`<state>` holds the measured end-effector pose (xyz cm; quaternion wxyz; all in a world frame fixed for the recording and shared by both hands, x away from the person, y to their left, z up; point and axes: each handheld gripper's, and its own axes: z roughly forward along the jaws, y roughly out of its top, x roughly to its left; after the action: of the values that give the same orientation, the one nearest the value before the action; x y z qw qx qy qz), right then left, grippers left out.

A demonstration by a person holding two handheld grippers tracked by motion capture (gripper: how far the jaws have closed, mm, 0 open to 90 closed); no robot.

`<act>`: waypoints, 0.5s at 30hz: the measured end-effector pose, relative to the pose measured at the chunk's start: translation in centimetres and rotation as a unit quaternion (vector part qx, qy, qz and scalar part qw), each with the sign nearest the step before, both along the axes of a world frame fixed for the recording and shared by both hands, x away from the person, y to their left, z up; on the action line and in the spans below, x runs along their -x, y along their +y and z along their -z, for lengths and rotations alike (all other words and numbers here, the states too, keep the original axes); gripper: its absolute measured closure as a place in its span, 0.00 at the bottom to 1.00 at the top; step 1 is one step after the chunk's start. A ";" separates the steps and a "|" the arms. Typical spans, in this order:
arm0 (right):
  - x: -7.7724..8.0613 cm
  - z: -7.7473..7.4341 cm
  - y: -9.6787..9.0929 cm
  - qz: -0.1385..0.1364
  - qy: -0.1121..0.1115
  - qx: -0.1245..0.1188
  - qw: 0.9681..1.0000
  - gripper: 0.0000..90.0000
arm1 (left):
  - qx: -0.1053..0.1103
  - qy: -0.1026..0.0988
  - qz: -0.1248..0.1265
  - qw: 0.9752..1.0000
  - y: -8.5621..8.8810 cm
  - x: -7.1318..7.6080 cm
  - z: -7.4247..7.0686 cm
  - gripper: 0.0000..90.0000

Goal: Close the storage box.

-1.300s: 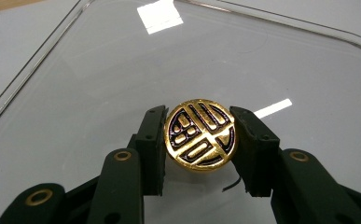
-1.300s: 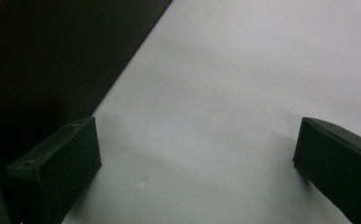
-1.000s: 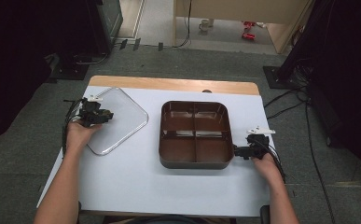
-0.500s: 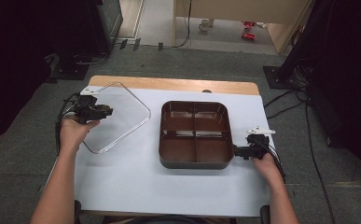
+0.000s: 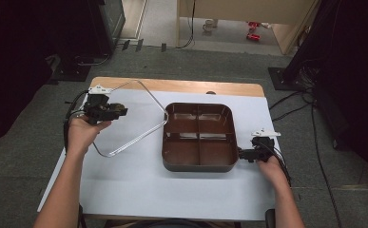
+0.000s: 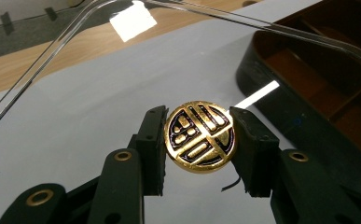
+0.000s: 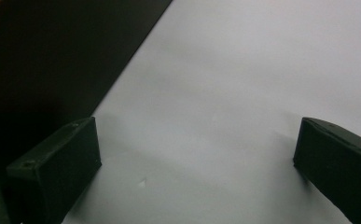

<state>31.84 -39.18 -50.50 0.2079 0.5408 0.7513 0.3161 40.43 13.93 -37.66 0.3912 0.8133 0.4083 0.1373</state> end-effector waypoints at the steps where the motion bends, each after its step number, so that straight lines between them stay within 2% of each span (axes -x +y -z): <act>1: 0.0 0.0 0.0 0.000 0.000 0.000 1.000 0.00 | 0.003 -0.001 0.007 1.000 -0.4 0.1 -0.1 0.66; 8: 0.0 0.0 0.0 0.000 0.000 0.000 1.000 0.00 | 0.008 -0.008 0.044 0.999 -3.1 0.9 -0.8 0.66; 10: 0.0 0.0 0.0 0.000 0.000 0.000 1.000 0.00 | 0.008 -0.009 0.047 0.999 -3.4 1.0 -0.8 0.66; 12: 0.0 0.0 0.0 0.000 0.000 0.000 1.000 0.00 | 0.009 -0.014 0.064 0.998 -4.6 1.4 -1.1 0.66; 14: 0.0 0.0 0.0 0.000 0.000 0.000 1.000 0.00 | 0.010 -0.014 0.070 0.997 -5.0 1.4 -1.2 0.66; 15: 0.0 0.0 0.0 0.000 0.001 -0.001 1.000 0.00 | 0.011 -0.014 0.081 0.997 -5.7 1.6 -1.2 0.66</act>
<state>31.83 -39.17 -50.50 0.2069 0.5413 0.7512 0.3159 38.85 8.26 -36.43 0.4160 0.8372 0.3369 0.1121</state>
